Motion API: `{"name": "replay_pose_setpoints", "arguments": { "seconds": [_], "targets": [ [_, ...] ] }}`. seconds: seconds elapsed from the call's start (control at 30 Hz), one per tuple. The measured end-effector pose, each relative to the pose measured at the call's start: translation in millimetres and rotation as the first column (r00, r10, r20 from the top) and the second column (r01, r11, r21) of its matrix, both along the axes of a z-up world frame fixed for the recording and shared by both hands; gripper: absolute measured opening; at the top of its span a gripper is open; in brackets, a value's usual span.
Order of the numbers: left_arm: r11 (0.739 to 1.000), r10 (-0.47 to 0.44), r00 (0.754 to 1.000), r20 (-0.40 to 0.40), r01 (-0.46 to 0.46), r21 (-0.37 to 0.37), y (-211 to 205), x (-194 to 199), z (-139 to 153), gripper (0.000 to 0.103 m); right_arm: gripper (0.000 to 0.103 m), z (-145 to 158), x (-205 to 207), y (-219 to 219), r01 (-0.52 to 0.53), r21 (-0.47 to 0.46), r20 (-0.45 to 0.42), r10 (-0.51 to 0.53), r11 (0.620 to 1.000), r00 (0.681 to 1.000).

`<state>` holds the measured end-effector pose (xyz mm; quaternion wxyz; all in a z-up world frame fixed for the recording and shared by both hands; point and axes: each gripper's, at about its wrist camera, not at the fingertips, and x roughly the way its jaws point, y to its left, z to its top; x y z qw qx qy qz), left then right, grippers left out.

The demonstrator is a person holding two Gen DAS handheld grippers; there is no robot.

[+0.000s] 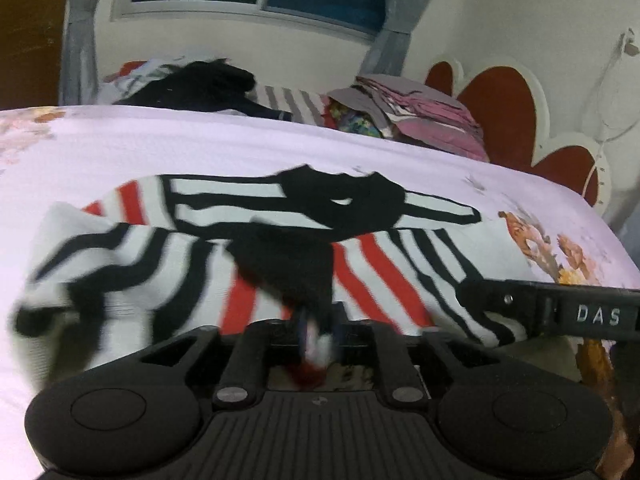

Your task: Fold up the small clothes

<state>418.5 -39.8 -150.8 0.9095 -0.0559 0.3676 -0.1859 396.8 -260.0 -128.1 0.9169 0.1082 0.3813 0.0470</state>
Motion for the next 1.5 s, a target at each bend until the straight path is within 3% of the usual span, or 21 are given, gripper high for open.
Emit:
{"name": "replay_pose_setpoints", "arguments": {
  "seconds": [0.03, 0.07, 0.2, 0.43, 0.5, 0.67, 0.77, 0.87, 0.97, 1.07, 1.2, 1.3, 1.4, 1.47, 1.5],
  "targets": [
    [1.000, 0.021, 1.000, 0.012, -0.021, 0.004, 9, -7, 4, 0.051, 0.071, 2, 1, 6, -0.015, 0.011, 0.003, 0.015, 1.000, 1.000],
    [0.999, 0.041, 0.999, 0.029, -0.042, 0.009, 16, -12, 7, 0.067, 0.072, 3, 2, 12, -0.030, 0.021, 0.004, 0.030, 0.999, 1.000],
    [0.995, 0.084, 0.993, 0.080, -0.088, 0.042, 49, -29, 16, 0.069, 0.075, 2, 7, 46, -0.116, 0.032, -0.002, 0.116, 0.993, 0.993],
    [0.960, 0.251, 0.964, 0.087, -0.260, 0.108, 117, -43, 10, 0.069, 0.072, -12, 32, 106, -0.175, -0.070, -0.022, 0.174, 0.982, 0.985],
    [0.949, 0.271, 0.958, 0.096, -0.282, 0.138, 123, -38, 1, 0.069, 0.066, -20, 42, 118, -0.164, -0.119, -0.047, 0.159, 0.979, 0.986],
    [0.941, 0.286, 0.954, 0.093, -0.297, 0.163, 126, -19, -19, 0.068, 0.022, -28, 54, 123, -0.134, -0.165, -0.073, 0.123, 0.977, 0.990],
    [0.943, 0.265, 0.961, 0.083, -0.276, 0.184, 117, -7, -31, 0.068, 0.007, -16, 48, 110, -0.098, -0.162, -0.025, 0.096, 0.982, 0.995],
    [0.945, 0.265, 0.960, 0.086, -0.276, 0.176, 112, -2, -33, 0.060, 0.007, 7, 35, 85, -0.010, -0.174, 0.091, 0.026, 0.985, 0.996],
    [0.950, 0.239, 0.965, 0.109, -0.255, 0.179, 101, -1, -29, 0.060, 0.007, 21, 29, 48, 0.078, -0.177, 0.141, -0.053, 0.981, 0.989],
    [0.953, 0.208, 0.972, 0.111, -0.227, 0.198, 87, 0, -33, 0.060, 0.007, 22, 25, 13, 0.135, -0.169, 0.126, -0.115, 0.976, 0.985],
    [0.963, 0.178, 0.979, 0.095, -0.193, 0.187, 75, -4, -34, 0.060, 0.007, -1, 16, -28, 0.210, -0.124, 0.047, -0.206, 0.970, 0.977],
    [0.969, 0.175, 0.984, 0.045, -0.180, 0.169, 73, -3, -40, 0.049, 0.008, -26, 16, -43, 0.236, -0.080, -0.044, -0.240, 0.968, 0.970],
    [0.967, 0.207, 0.978, 0.010, -0.206, 0.147, 81, -4, -45, 0.049, 0.020, -35, 10, -55, 0.247, 0.003, -0.100, -0.246, 0.969, 0.964],
    [0.962, 0.253, 0.967, -0.006, -0.251, 0.106, 91, -4, -47, 0.049, 0.044, -31, 1, -62, 0.272, 0.009, -0.071, -0.270, 0.962, 0.960],
    [0.955, 0.287, 0.958, -0.018, -0.284, 0.083, 97, -3, -48, 0.049, 0.051, -30, -2, -66, 0.279, 0.024, -0.061, -0.277, 0.960, 0.959]
  ]
}}
